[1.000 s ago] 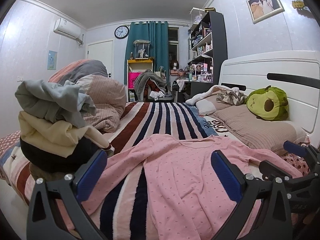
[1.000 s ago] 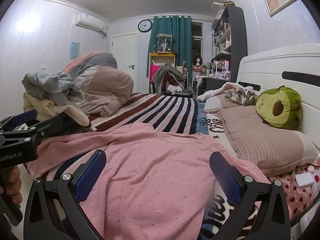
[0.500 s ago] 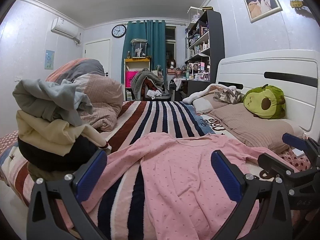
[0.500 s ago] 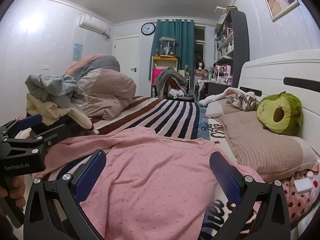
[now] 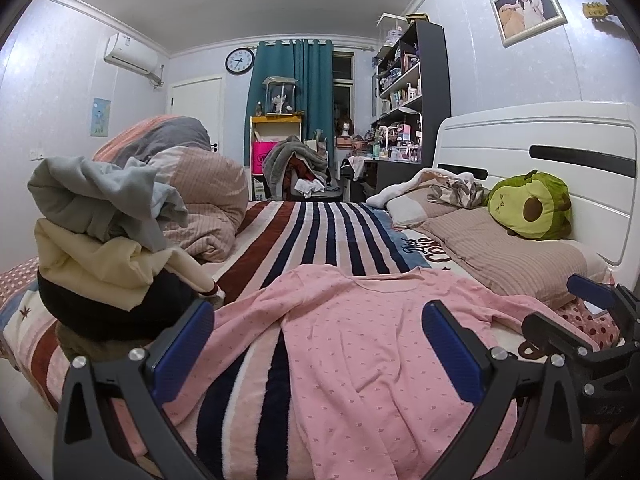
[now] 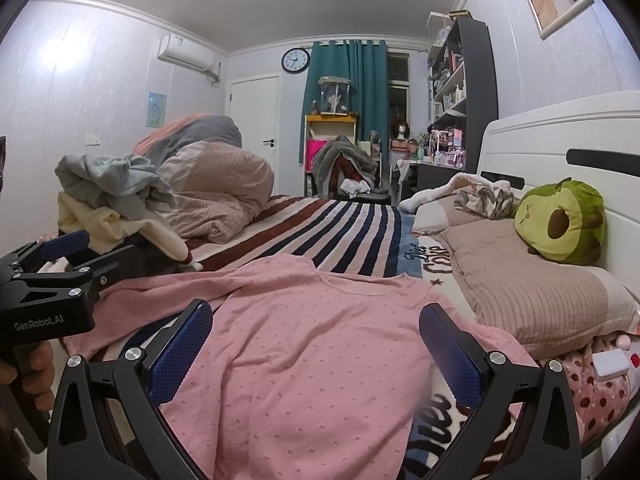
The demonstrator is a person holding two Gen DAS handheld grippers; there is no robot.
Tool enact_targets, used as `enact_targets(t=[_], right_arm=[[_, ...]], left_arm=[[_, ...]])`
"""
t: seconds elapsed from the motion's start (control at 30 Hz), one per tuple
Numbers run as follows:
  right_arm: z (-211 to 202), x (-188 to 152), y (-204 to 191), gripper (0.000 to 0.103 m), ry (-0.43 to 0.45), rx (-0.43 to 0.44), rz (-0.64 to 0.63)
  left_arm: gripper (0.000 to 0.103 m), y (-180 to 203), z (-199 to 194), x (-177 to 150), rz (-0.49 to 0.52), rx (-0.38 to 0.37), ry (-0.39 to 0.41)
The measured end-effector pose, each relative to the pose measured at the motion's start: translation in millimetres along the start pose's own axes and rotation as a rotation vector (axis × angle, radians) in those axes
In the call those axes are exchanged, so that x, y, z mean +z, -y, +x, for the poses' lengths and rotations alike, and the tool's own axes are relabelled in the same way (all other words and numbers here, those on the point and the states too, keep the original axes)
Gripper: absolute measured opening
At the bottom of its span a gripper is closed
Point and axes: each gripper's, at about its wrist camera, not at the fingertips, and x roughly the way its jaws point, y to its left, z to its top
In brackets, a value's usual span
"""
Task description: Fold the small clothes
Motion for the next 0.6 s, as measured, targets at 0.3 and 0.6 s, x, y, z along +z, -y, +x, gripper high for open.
enact_targets(t=[0.3, 0.6], right_arm=[[1, 0, -1, 0.102, -0.010, 0.001, 0.004], [6, 4, -28, 0.102, 0.001, -0.028, -0.003]], left_arm=[[0.102, -19, -3, 2, -0.033, -0.047, -0.010], [0.102, -74, -1, -6, -0.070, -0.092, -0.012]])
